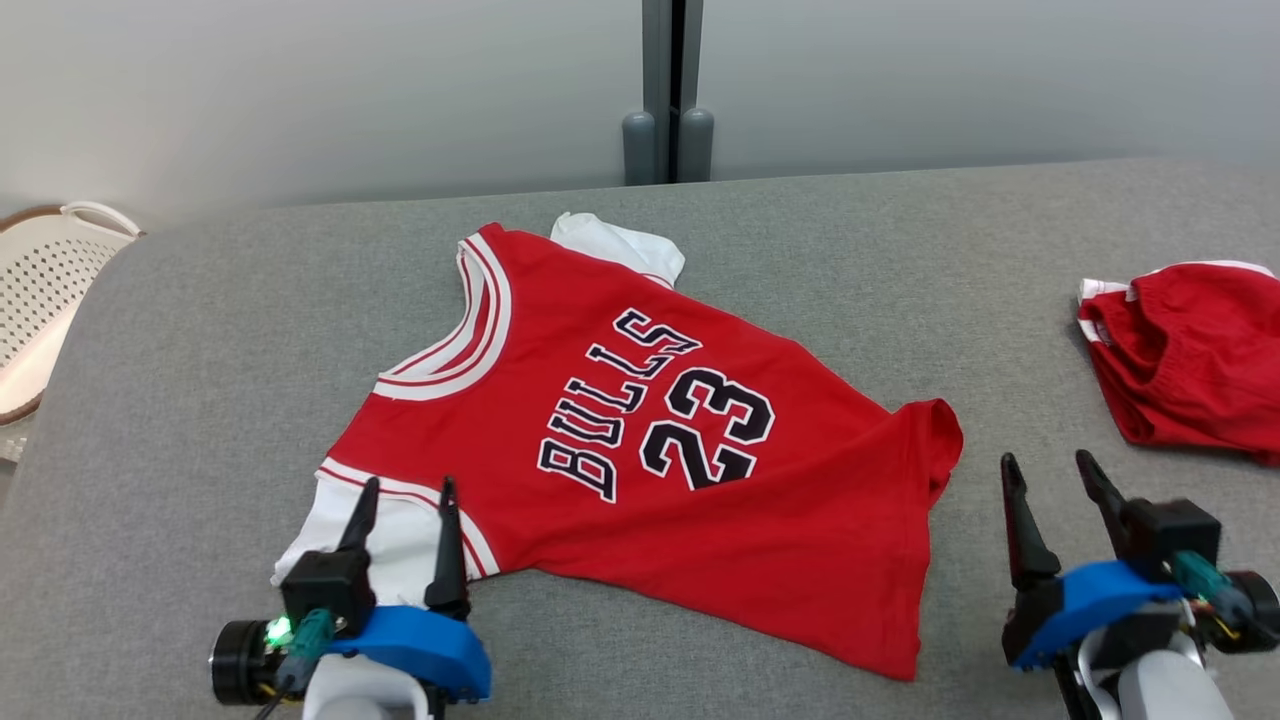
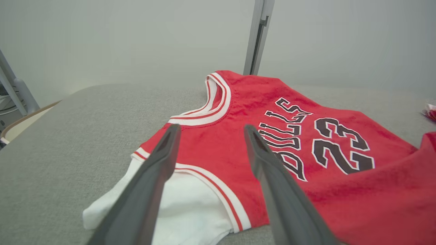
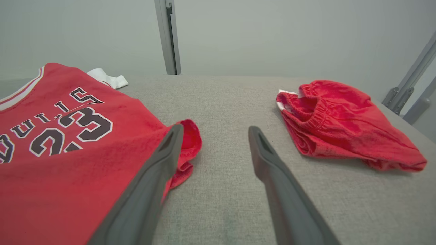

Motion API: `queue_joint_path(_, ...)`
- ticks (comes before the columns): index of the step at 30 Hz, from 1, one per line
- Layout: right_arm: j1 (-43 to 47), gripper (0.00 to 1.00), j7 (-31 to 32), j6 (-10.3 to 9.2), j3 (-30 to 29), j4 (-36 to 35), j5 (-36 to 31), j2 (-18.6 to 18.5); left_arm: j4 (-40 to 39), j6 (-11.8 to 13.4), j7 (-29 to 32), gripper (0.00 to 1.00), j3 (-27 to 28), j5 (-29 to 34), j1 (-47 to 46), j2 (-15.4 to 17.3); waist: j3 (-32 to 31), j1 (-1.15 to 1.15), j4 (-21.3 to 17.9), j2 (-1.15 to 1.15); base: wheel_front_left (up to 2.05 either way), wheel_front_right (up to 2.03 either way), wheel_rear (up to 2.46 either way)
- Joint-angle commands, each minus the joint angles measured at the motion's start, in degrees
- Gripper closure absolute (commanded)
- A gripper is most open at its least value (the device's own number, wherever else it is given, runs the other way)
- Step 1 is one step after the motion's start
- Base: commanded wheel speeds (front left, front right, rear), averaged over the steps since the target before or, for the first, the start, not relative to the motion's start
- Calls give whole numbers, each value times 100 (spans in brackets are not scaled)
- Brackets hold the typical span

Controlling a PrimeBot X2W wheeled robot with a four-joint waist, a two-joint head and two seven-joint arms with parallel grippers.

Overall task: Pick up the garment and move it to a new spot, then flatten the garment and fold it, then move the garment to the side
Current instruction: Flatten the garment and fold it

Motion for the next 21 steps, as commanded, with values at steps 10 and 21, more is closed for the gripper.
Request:
queue_joint_path(10,-1288,0,1277,1,-135,1483,-343,-120,-203,-146,-43,0,-439,214,-257,-260,242,0,452,0,0,0,0)
queue_joint_path(21,-1974,81,1717,1,-50,2818,21,-460,-181,-157,-79,0,-474,192,-368,-341,460,0,866,0,0,0,0)
